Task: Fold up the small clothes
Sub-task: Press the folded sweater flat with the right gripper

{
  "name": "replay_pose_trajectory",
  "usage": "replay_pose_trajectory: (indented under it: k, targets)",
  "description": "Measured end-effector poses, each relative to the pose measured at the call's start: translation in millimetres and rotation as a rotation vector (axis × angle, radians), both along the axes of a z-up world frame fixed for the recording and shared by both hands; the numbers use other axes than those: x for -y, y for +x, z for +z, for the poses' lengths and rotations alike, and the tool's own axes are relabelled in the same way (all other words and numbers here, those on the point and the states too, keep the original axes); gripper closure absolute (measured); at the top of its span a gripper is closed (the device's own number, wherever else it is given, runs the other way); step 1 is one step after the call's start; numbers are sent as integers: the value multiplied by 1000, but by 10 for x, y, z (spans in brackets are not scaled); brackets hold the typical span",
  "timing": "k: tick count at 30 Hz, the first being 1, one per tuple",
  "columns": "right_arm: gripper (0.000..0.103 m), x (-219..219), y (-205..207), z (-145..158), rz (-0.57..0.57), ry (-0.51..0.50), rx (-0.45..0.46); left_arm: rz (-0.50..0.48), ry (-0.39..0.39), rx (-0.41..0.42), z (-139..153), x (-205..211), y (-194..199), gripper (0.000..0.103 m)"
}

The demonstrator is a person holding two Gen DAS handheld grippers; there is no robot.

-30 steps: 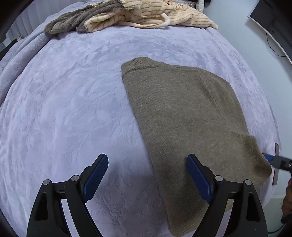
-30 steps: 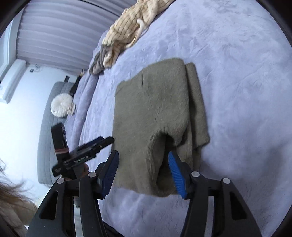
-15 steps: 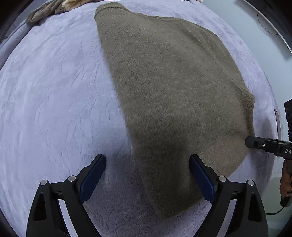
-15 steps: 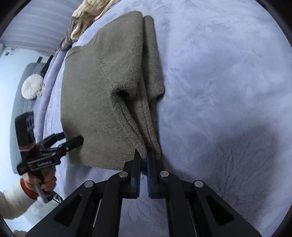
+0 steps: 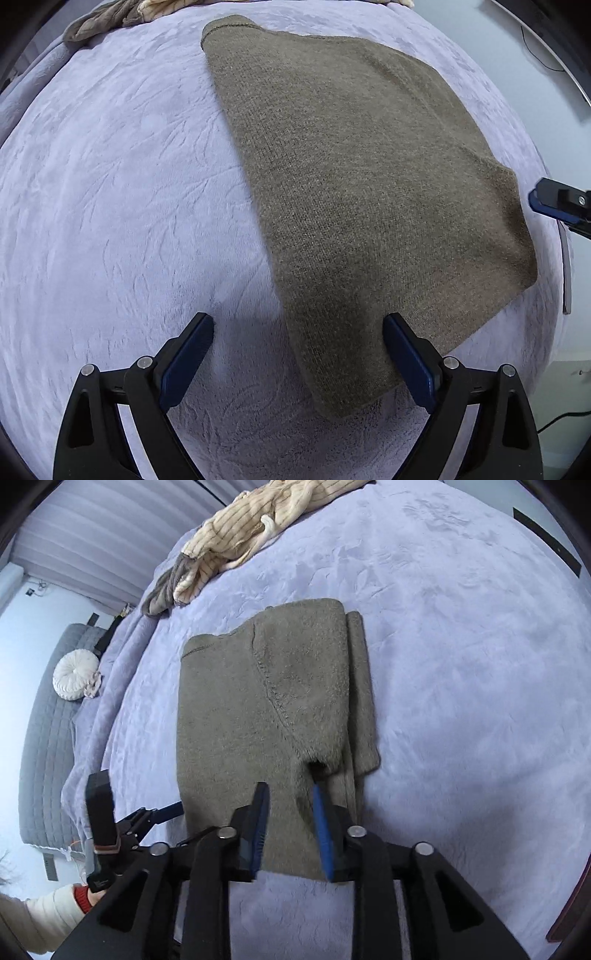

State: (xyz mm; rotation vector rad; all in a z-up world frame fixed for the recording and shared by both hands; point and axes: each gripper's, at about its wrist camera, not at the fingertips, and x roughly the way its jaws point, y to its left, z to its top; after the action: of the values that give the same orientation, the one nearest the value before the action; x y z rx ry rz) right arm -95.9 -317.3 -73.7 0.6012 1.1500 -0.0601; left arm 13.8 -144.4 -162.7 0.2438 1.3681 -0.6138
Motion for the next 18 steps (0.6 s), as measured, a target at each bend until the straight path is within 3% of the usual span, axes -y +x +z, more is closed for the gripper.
replay_pose_trajectory:
  k: [3, 7, 8, 9, 11, 13, 16, 18]
  targets:
    - [66, 144, 169, -159, -62, 21, -34, 10, 1, 1, 6, -36, -18, 9]
    - [65, 428, 285, -524, -183, 247, -36, 23, -4, 3, 8, -83, -35, 9]
    - [80, 457, 304, -592, -199, 284, -40, 26, -2, 3, 16, -93, -34, 9]
    - [90, 461, 319, -591, -191, 281, -41, 29, -1, 3, 32, -104, -32, 9]
    - [95, 398, 306, -421, -132, 200, -14, 26, -10, 6, 71, -128, -44, 9]
    - [95, 373, 290, -331, -98, 116, -26, 11, -7, 2, 79, -94, -36, 9]
    - [96, 403, 281, -488, -72, 5, -110, 8, 4, -10, 31, -93, -28, 9]
    - [95, 443, 226, -548, -85, 18, -106, 9, 7, -13, 50, -88, -12, 9]
